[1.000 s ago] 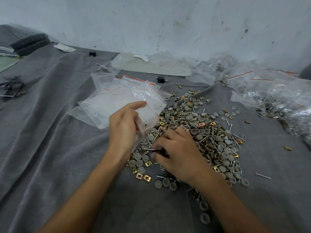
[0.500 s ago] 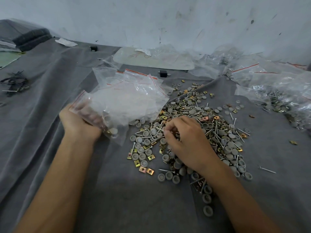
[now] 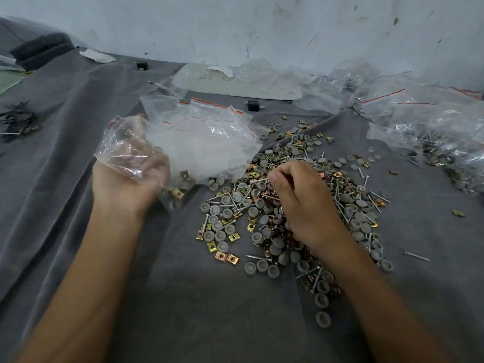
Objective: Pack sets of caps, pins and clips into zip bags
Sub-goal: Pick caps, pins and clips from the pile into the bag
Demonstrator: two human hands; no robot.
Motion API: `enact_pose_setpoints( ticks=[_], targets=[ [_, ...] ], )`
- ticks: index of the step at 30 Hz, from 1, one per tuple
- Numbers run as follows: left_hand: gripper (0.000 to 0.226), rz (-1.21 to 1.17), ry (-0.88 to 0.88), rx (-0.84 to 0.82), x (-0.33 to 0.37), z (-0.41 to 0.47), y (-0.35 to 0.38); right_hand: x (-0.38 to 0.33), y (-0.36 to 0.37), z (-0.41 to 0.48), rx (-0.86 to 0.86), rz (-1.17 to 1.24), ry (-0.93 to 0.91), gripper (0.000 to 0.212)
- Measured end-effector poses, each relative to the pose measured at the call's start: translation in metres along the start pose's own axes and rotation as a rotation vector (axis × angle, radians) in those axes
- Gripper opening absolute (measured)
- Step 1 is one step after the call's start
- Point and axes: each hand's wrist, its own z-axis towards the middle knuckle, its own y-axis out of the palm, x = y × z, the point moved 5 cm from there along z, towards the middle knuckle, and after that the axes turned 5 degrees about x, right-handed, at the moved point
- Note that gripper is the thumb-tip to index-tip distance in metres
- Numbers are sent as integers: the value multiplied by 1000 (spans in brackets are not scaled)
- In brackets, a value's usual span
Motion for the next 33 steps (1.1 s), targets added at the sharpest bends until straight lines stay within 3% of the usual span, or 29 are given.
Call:
enact_pose_setpoints(
  ticks=[3,5,9,12,15,19,24,29,33],
  targets=[
    [19,131,-5,-94,-1,-2,8,-1,-4,0,57,11,-23,24],
    [16,405,5,-214,-12,-8,21,-2,-7,0,98,44,-24,24],
    [38,1061,163,-208,-55,-18,25,-4,-16,0,226,161,10,23],
    [42,1384,106,-297,-89,-28,16,-5,-25,-1,350,220,10,23],
    [43,1406,90,-327,-93,-26,12,-10,-25,-2,333,133,-58,21],
    [42,1360,132,-287,-90,-19,10,-7,-11,0,97,13,-94,26],
    [45,1171,230,-126,-72,-8,7,5,-27,5,193,-3,-14,20],
    [51,1049,197,-92,-67,-6,9,24,-20,2,-181,-411,59,37],
    [51,1041,194,-99,-68,-7,10,27,-24,2,-197,-512,99,44]
  ],
)
